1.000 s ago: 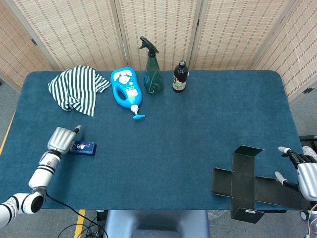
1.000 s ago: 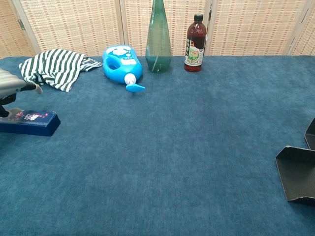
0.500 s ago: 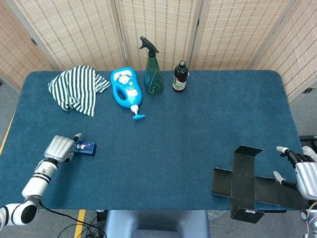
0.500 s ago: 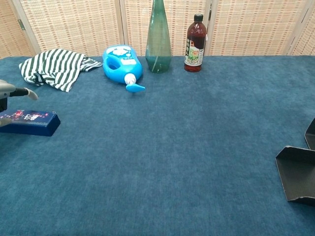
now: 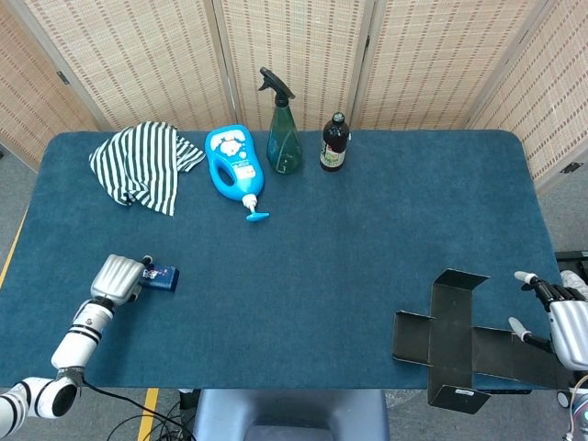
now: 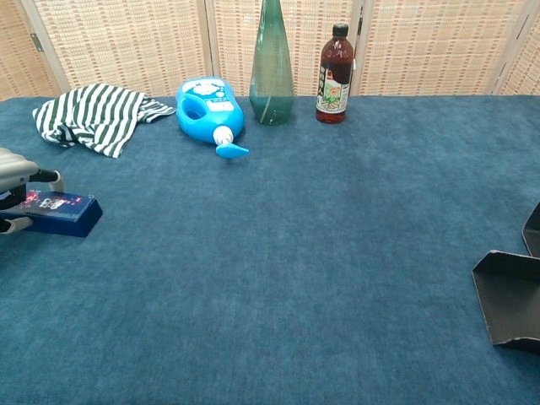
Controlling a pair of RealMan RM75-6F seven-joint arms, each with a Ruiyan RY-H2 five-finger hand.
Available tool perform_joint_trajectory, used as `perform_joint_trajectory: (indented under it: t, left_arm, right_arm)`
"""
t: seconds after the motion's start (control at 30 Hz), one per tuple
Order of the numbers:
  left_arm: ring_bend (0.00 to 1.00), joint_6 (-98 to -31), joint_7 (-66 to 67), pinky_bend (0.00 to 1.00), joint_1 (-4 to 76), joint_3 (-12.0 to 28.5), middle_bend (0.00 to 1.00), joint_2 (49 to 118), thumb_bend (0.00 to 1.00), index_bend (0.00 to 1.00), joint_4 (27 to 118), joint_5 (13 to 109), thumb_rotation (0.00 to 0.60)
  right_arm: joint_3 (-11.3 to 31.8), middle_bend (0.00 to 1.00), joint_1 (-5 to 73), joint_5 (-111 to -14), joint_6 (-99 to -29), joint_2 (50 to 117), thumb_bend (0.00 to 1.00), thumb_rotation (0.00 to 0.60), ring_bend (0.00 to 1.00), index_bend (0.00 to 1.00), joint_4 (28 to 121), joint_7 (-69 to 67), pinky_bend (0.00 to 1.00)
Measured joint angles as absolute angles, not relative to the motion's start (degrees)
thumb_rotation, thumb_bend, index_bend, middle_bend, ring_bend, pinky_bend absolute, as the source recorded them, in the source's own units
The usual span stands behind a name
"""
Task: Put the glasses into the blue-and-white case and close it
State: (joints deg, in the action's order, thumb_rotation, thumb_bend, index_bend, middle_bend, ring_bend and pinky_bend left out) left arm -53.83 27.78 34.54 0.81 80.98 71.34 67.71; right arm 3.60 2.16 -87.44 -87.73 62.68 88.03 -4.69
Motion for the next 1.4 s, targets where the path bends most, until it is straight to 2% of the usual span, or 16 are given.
perform_joint_trajectory:
  t: [0.27, 0.47, 0.53, 0.6, 0.7, 0.83, 0.9, 1.0, 1.13, 1.23, 1.4]
  left_arm:
    - [0.93, -55.32, 25.01, 1.0, 33.94, -0.04, 0.92, 83.68, 0.42, 0.48, 66.55, 71.83, 0.6]
    - [0.93, -56.15, 23.61, 1.0, 33.37, -0.03, 0.92, 84.01, 0.42, 0.49, 65.75, 73.22, 0.6]
    - [0.93, -56.22, 23.67, 1.0, 33.19, -0.01, 0.92, 83.71, 0.42, 0.39, 66.15, 73.27, 0.6]
    - [0.91, -56.05, 24.23, 1.0, 33.06, 0.06, 0.92, 83.27, 0.41, 0.22, 66.88, 72.84, 0.6]
    - [0.85, -55.38, 25.93, 0.99, 32.88, 0.39, 0.85, 82.05, 0.38, 0.02, 69.32, 70.93, 0.6]
    - [0.68, -55.39, 28.58, 0.96, 32.41, 1.25, 0.72, 79.76, 0.36, 0.0, 74.6, 67.71, 0.6]
    - [0.59, -55.98, 29.04, 0.92, 32.04, 1.73, 0.64, 78.69, 0.36, 0.0, 76.85, 66.76, 0.6]
    - [0.49, -57.59, 28.49, 0.8, 31.24, 2.61, 0.51, 76.86, 0.36, 0.0, 80.13, 65.92, 0.6]
    - [0.36, -61.72, 24.39, 0.61, 29.57, 3.85, 0.43, 75.3, 0.36, 0.0, 82.64, 66.77, 0.6]
    - [0.32, -65.54, 19.68, 0.52, 27.85, 4.62, 0.41, 74.51, 0.36, 0.03, 84.02, 68.4, 0.6]
    - [0.31, -72.41, 13.5, 0.47, 23.9, 5.2, 0.4, 73.01, 0.36, 0.09, 86.49, 71.01, 0.6]
  right_arm:
    - [3.63, 0.39, 2.14, -87.41, -87.78, 62.55, 0.22, 0.6, 0.44, 0.23, 88.27, -4.53, 0.39]
    - [3.61, 0.39, 2.19, -87.65, -87.85, 62.52, 0.22, 0.6, 0.44, 0.23, 88.38, -4.48, 0.39]
    - [3.66, 0.39, 2.25, -87.7, -87.86, 62.5, 0.22, 0.6, 0.44, 0.23, 88.43, -4.47, 0.39]
    - [3.7, 0.39, 2.29, -87.74, -87.88, 62.46, 0.22, 0.6, 0.44, 0.23, 88.44, -4.42, 0.39]
    - [3.76, 0.39, 2.41, -87.85, -87.85, 62.27, 0.22, 0.6, 0.44, 0.23, 88.47, -4.25, 0.39]
    - [3.91, 0.4, 2.65, -87.81, -87.64, 61.82, 0.22, 0.6, 0.45, 0.23, 88.74, -3.82, 0.39]
    - [3.99, 0.4, 2.76, -87.81, -87.56, 61.64, 0.22, 0.6, 0.45, 0.23, 88.8, -3.72, 0.39]
    - [4.09, 0.4, 3.04, -87.85, -87.28, 61.27, 0.22, 0.6, 0.45, 0.23, 88.87, -3.44, 0.39]
    - [3.95, 0.4, 3.44, -87.9, -86.28, 60.84, 0.22, 0.6, 0.45, 0.23, 89.08, -3.33, 0.39]
    - [3.63, 0.39, 3.81, -87.88, -85.01, 60.36, 0.22, 0.6, 0.44, 0.23, 89.62, -4.48, 0.39]
    - [2.89, 0.36, 4.78, -88.21, -82.41, 59.53, 0.23, 0.6, 0.35, 0.23, 90.11, -7.7, 0.39]
